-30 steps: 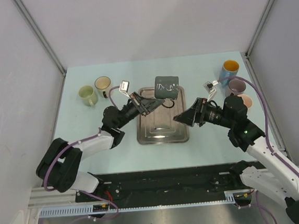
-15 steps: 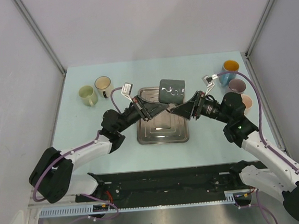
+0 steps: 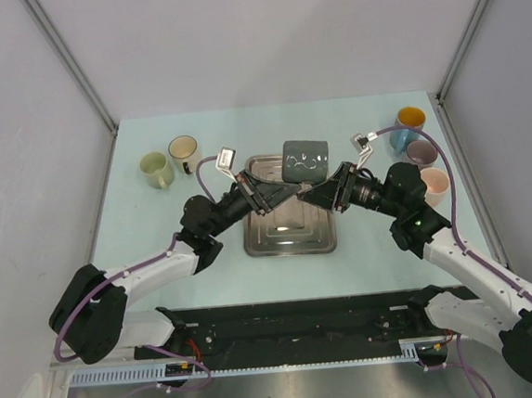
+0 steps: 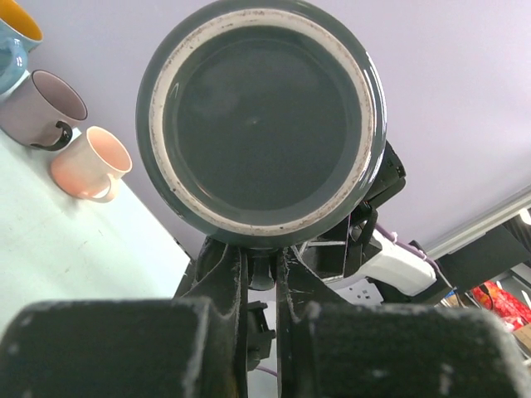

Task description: Turn the mug right side up

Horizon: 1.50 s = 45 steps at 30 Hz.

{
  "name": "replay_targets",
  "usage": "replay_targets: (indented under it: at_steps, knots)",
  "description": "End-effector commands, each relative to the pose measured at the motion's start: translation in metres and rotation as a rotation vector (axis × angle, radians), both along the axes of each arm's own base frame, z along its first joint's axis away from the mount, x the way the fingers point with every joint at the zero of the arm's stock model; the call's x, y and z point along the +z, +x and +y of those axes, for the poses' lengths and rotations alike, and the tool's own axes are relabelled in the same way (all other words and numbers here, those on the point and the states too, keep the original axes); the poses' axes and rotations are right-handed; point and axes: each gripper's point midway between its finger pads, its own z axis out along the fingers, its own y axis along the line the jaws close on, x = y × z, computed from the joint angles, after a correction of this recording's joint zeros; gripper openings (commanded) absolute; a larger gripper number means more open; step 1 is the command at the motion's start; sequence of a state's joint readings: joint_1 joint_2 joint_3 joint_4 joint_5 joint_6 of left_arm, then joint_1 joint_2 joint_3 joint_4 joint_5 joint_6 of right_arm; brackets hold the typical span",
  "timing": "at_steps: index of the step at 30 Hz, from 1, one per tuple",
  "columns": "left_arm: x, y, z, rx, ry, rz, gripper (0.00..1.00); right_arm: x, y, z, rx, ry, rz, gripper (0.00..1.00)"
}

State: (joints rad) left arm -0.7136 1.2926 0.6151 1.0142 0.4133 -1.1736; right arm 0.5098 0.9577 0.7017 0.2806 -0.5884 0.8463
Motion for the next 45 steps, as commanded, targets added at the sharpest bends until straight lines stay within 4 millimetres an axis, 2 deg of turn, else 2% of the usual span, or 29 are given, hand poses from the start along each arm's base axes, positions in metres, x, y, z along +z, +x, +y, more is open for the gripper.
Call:
replay_targets:
  at_steps: [1, 9, 14, 20, 27, 30, 31, 33, 34, 37, 45]
  knots:
    - [0.055, -0.021, 0.006, -0.02, -0.116, -0.159, 0.0, 0.038, 0.001, 0.002, 0.002, 0.07, -0.105, 0.45]
    - [0.053, -0.023, 0.004, -0.032, -0.11, -0.156, 0.0, 0.038, 0.001, 0.003, 0.007, 0.07, -0.108, 0.29]
    - [0.051, -0.023, 0.004, -0.031, -0.107, -0.154, 0.0, 0.037, 0.001, 0.002, 0.005, 0.063, -0.103, 0.0]
    - [0.045, -0.022, 0.004, -0.029, -0.1, -0.143, 0.0, 0.036, 0.001, -0.001, -0.012, 0.045, -0.117, 0.0]
    - [0.036, -0.018, 0.006, -0.011, -0.082, -0.137, 0.03, 0.045, -0.005, -0.008, -0.047, 0.028, -0.193, 0.0]
    - [0.033, -0.014, 0.006, -0.002, -0.075, -0.132, 0.1, 0.045, -0.006, -0.011, -0.068, 0.016, -0.207, 0.0]
    - [0.032, -0.013, 0.006, 0.001, -0.072, -0.128, 0.18, 0.044, -0.006, -0.013, -0.077, 0.009, -0.203, 0.0]
    - [0.031, -0.012, 0.007, 0.004, -0.07, -0.126, 0.25, 0.045, -0.007, -0.014, -0.088, 0.003, -0.217, 0.0]
    - [0.031, -0.011, 0.007, 0.007, -0.07, -0.124, 0.33, 0.046, -0.008, -0.015, -0.091, 0.002, -0.224, 0.0]
    - [0.029, -0.01, 0.009, 0.017, -0.071, -0.12, 0.44, 0.048, -0.01, -0.017, -0.094, 0.002, -0.233, 0.0]
    - [0.028, -0.008, 0.016, 0.04, -0.06, -0.124, 0.57, 0.052, -0.007, -0.021, -0.124, -0.021, -0.245, 0.0]
